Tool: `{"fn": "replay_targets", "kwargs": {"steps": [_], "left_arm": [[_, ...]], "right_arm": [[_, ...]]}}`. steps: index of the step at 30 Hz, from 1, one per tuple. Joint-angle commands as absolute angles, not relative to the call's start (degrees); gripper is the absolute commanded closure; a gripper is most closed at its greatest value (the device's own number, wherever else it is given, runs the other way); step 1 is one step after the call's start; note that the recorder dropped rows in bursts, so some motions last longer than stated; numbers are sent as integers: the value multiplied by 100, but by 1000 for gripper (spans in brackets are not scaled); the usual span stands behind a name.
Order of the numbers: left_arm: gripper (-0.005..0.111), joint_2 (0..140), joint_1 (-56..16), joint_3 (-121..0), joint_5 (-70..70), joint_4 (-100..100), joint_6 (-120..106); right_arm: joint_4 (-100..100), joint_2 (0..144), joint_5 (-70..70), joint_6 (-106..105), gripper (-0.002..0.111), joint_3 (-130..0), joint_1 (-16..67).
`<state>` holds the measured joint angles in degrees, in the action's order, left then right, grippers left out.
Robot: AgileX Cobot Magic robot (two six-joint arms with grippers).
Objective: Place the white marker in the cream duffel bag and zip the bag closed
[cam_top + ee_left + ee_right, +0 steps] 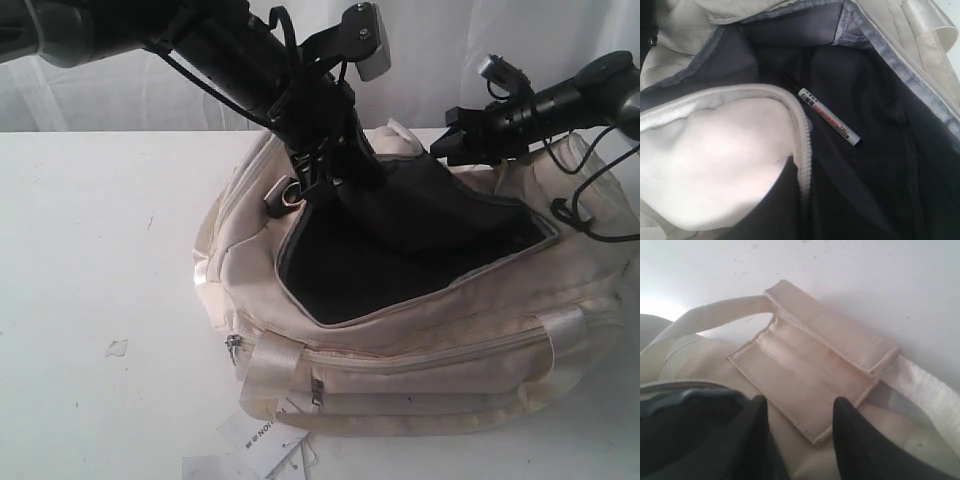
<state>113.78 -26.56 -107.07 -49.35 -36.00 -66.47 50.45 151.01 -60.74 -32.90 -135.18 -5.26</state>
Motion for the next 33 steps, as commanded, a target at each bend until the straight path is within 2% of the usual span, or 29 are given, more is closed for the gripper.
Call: {"fn": "replay_targets", "kwargs": {"steps": [1,5,8,13,15,26,33], "left_arm": [[107,11268,-2644,-10739,-5083,-3805,-6643],[107,11268,-2644,-10739,-5072,-3805,-6643],[107,11268,-2644,-10739,-5062,-3805,-6643],[107,11268,-2644,-10739,-4948,-3542,-6565],[107,11268,-2644,-10739,-4845,-3502,-6424],[107,11268,-2644,-10739,-4827,-3502,-6253],[107,11268,-2644,-10739,-6319,-3502,-7444]], "right_arm": [[5356,15241,-6577,-3478,68,-13536,-508],[5929,15285,-6996,-4371,68,-13536,-508],[6136,15259,-6996,-4371,73,-13536,-520],[6176,15129,-6996,-4291,101,-13536,-614],[6142,15048,-6996,-4125,108,-13536,-684],[5376,14463,-6996,-3157,108,-13536,-852],[4984,14195,-6996,-2448,108,-13526,-852]]}}
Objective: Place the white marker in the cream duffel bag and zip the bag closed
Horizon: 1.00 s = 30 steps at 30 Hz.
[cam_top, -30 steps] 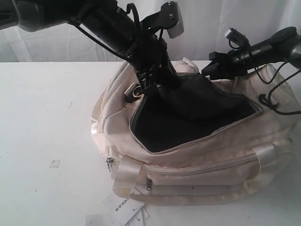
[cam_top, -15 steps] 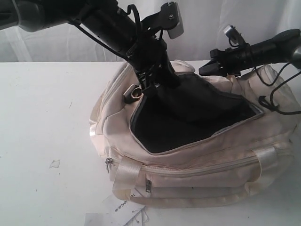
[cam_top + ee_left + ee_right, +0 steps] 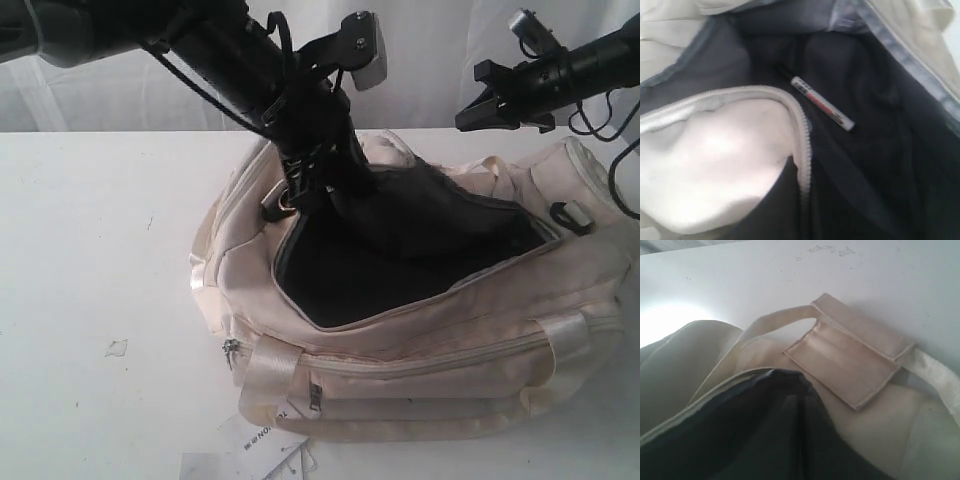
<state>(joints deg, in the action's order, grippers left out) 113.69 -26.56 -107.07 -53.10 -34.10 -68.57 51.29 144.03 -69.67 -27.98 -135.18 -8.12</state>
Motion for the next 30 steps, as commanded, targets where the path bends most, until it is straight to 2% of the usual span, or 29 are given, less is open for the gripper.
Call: {"fn": "replay_targets", "kwargs": {"steps": [1,3,9,11,14,19,21,27,30], "left_arm": [[107,11268,-2644,-10739,-6533,-3502,-7508],[107,11268,-2644,-10739,-6968,-3502,-7681],[107,11268,-2644,-10739,-6996,-3347,-7969],[107,11268,-2644,-10739,-6996,-3286,-7969],[107,11268,-2644,-10739,-6996,-3274,-7969],[107,11268,-2644,-10739,-6996,-3308,-7946],[107,11268,-2644,-10739,-6996,-3308,-7946],[107,11268,-2644,-10739,-6996,-3308,-7946],[107,11268,-2644,-10739,-6996,-3308,-7946]], "right_arm": [[4984,14136,-6996,-2393,108,-13526,-852],[4984,14003,-6996,-2367,108,-13526,-838],[4912,13620,-6996,-2367,108,-13526,-719],[4889,13496,-6996,-2367,105,-13526,-681],[4811,13375,-6996,-2367,92,-13526,-560],[4765,13309,-6996,-2141,62,-13298,-218],[4765,13320,-6996,-1955,55,-13138,-34],[4717,13333,-6996,-1776,54,-12920,472],[4082,13347,-6996,-1765,54,-12911,601]]}}
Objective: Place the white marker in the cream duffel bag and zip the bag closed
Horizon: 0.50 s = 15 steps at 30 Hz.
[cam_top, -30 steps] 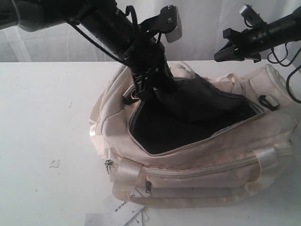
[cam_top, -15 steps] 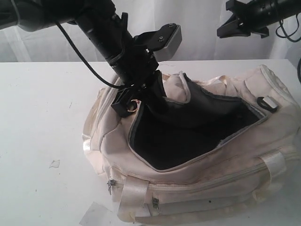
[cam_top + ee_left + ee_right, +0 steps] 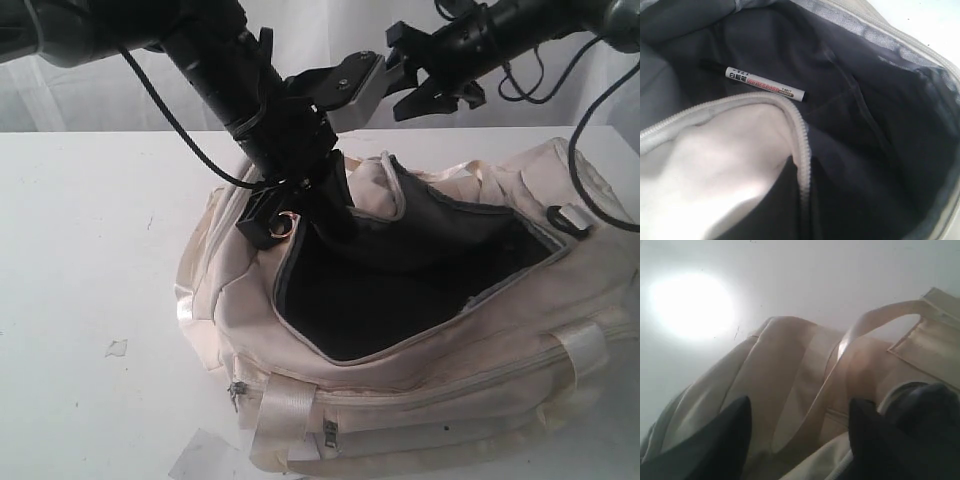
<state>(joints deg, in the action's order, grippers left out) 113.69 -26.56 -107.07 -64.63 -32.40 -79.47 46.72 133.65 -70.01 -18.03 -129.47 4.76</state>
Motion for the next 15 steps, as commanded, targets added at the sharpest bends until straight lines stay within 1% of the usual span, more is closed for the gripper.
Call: {"fn": "replay_targets", "kwargs": {"steps": [1,5,11,15], "left_arm": [[107,11268,-2644,-10739,-6996,-3308,-7946],[107,11268,-2644,-10739,-6996,-3293,-7946],[107,11268,-2644,-10739,-6996,-3292,-7946],[107,11268,-2644,-10739,-6996,-3292,-7946]], "right_arm": [[3791,13347,-6996,-1679,54,-12867,627],[3567,13347,-6996,-1457,54,-12536,627],[3932,13183,-6996,-1474,54,-11911,716],[4027,13209,-6996,-1582,56,-11850,802]]}}
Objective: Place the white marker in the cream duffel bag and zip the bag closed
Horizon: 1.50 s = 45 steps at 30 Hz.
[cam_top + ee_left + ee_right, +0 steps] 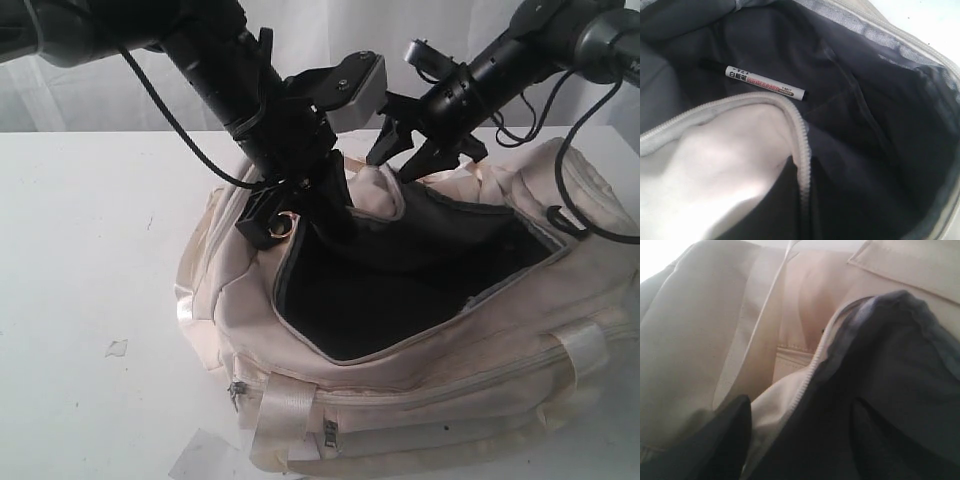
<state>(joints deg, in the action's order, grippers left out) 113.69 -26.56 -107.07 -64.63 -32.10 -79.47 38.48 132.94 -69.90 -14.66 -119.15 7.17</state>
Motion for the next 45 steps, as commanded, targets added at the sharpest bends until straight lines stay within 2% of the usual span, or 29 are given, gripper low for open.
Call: {"fn": "replay_targets", "kwargs": {"steps": [1,3,7,9,17,22,30,35,45], "left_arm": [[107,11268,-2644,-10739,-6996,-3292,-7946],[107,11268,-2644,-10739,-6996,-3292,-7946],[107,11268,-2644,-10739,-6996,-3292,-7946],[107,11268,-2644,-10739,-6996,-3252,-7946],[107,11263,-2635,-10739,-6996,-3077,-7946],[107,11263,-2635,-10739,-6802,-3077,-7920],[107,11213,-2610,-10739,-6553,-3188,-7538],[107,11138,-2320,-10739,-6373,-4337,-7538],[107,11139,-1943,-10739,-6206,-4650,-7325]], "right_arm": [[4103,13233,-6996,-1618,60,-11850,828],[4264,13247,-6996,-1659,71,-11850,825],[4419,13220,-6996,-1778,102,-11861,798],[4291,13144,-6996,-1778,108,-11861,739],[2551,12236,-6996,-1398,108,-11850,459],[2368,11617,-6996,-1254,108,-11736,481],[1831,10745,-6996,-897,108,-10379,527],[2240,10197,-6996,-871,108,-9451,527],[2318,9198,-6996,-861,108,-8490,527]]}}
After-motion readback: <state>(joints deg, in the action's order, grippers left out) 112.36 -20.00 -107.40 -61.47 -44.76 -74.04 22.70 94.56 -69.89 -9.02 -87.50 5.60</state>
